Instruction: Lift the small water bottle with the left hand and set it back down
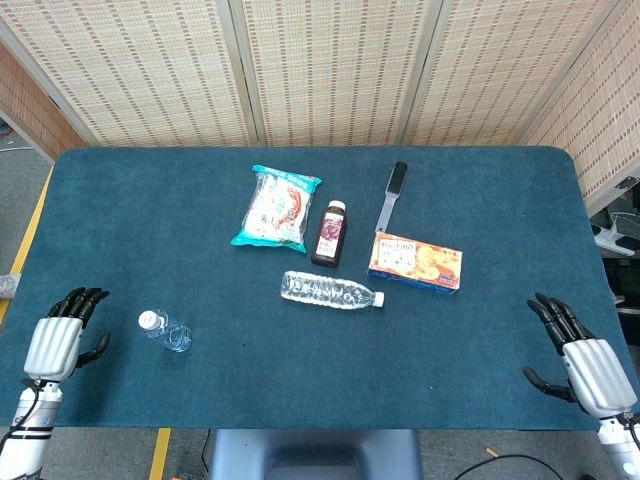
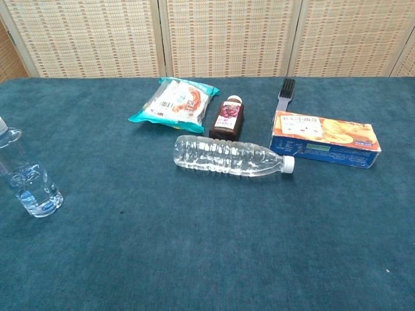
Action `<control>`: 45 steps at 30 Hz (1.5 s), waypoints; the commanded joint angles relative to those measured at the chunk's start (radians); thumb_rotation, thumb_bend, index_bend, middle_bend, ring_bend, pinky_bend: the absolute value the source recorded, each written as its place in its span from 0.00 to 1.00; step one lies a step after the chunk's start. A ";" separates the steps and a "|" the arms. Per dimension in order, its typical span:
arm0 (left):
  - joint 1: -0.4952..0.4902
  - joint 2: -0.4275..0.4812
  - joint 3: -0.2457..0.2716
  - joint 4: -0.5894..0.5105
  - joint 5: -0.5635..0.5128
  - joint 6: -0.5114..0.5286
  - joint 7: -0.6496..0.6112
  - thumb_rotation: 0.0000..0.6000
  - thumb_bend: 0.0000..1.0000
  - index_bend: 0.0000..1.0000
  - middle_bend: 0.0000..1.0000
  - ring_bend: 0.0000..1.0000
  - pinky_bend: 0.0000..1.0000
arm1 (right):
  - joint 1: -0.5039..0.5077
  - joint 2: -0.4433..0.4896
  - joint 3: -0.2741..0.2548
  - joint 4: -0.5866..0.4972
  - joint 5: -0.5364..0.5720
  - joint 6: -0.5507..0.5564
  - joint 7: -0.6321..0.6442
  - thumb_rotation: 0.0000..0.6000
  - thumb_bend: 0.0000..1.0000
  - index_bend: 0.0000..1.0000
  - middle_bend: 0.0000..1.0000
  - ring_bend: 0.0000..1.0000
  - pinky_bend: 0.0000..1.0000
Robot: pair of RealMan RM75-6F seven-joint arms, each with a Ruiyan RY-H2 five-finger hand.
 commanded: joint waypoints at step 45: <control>0.038 0.093 -0.029 -0.370 -0.112 -0.195 -0.606 1.00 0.34 0.00 0.00 0.00 0.12 | -0.036 0.001 0.028 0.029 -0.016 0.105 0.053 1.00 0.17 0.00 0.00 0.00 0.24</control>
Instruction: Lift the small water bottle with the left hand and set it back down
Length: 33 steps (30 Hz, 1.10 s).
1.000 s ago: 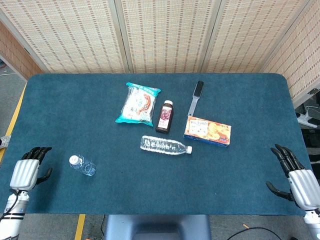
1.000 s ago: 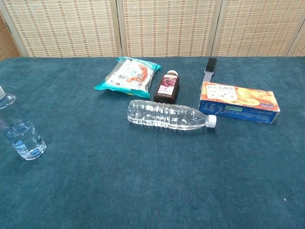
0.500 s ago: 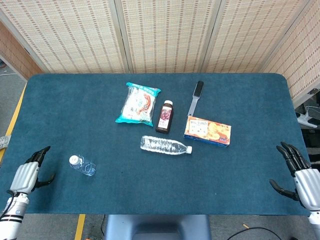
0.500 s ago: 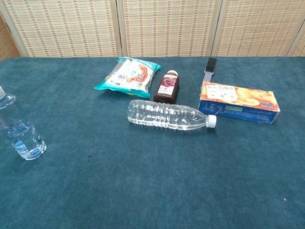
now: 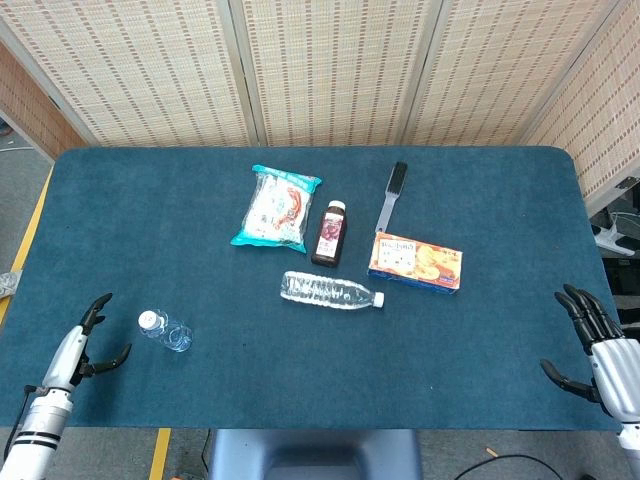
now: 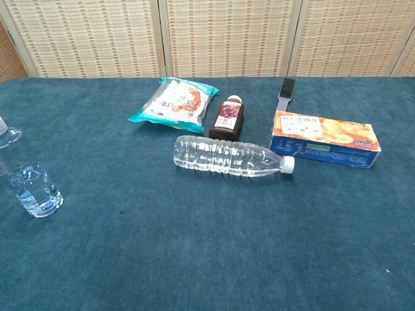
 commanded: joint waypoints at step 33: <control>0.017 -0.366 -0.038 0.165 0.029 0.132 -0.141 1.00 0.33 0.00 0.00 0.00 0.12 | 0.014 0.006 -0.003 -0.008 0.008 -0.035 0.010 1.00 0.17 0.00 0.00 0.00 0.24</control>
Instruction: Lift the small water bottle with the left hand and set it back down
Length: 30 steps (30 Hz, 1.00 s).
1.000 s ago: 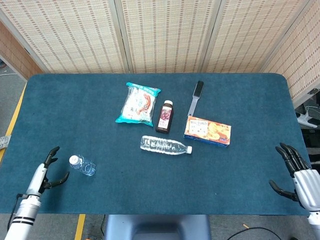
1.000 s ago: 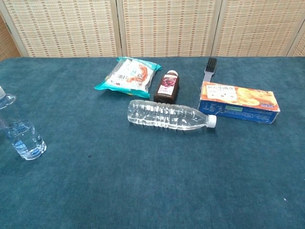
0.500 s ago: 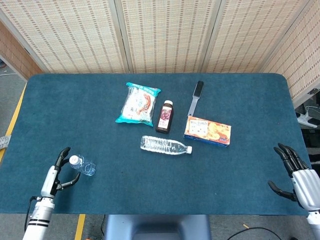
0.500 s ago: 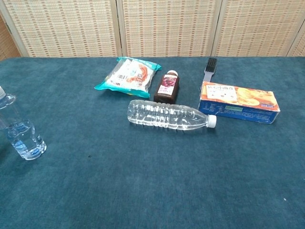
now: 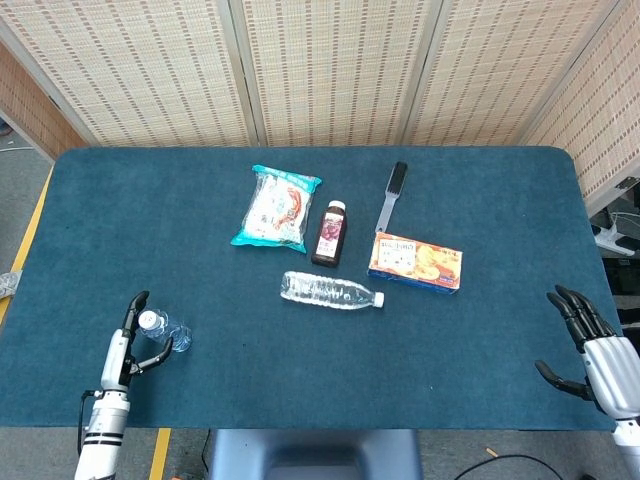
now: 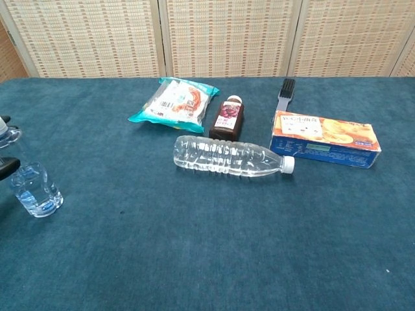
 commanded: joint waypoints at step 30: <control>-0.081 -0.055 -0.165 0.083 -0.080 0.031 0.284 1.00 0.44 0.52 0.58 0.43 0.23 | 0.005 0.010 -0.001 -0.004 0.003 -0.010 0.019 1.00 0.17 0.00 0.00 0.00 0.25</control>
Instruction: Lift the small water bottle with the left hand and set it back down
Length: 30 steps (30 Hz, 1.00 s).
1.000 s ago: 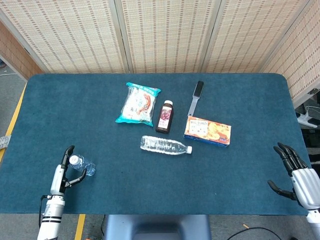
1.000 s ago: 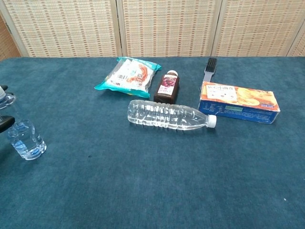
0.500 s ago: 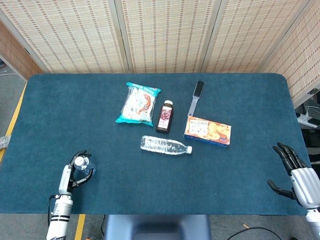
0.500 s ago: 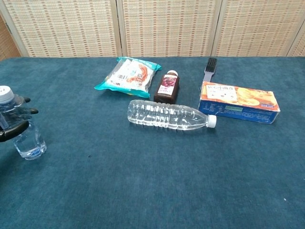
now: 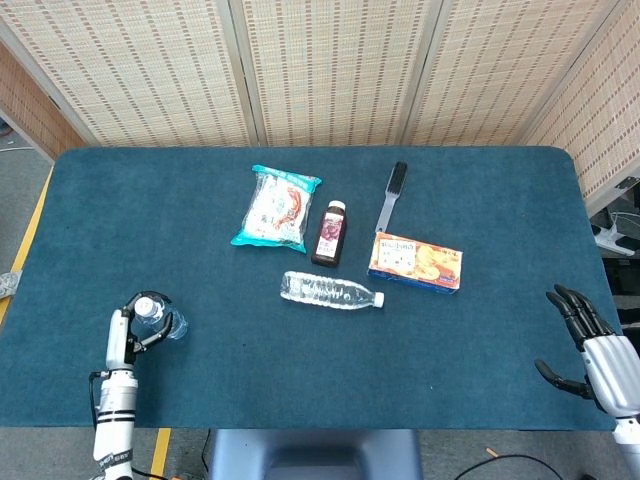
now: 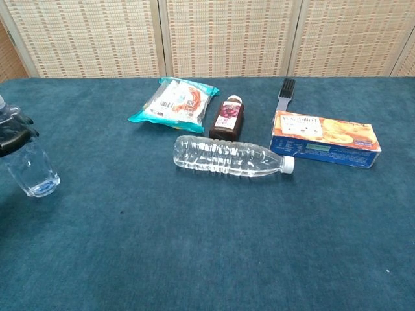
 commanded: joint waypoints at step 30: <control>-0.075 0.113 -0.083 -0.053 -0.145 -0.064 0.047 1.00 0.46 0.55 0.60 0.46 0.30 | 0.007 -0.001 -0.003 -0.002 0.003 -0.017 -0.009 1.00 0.17 0.00 0.00 0.00 0.24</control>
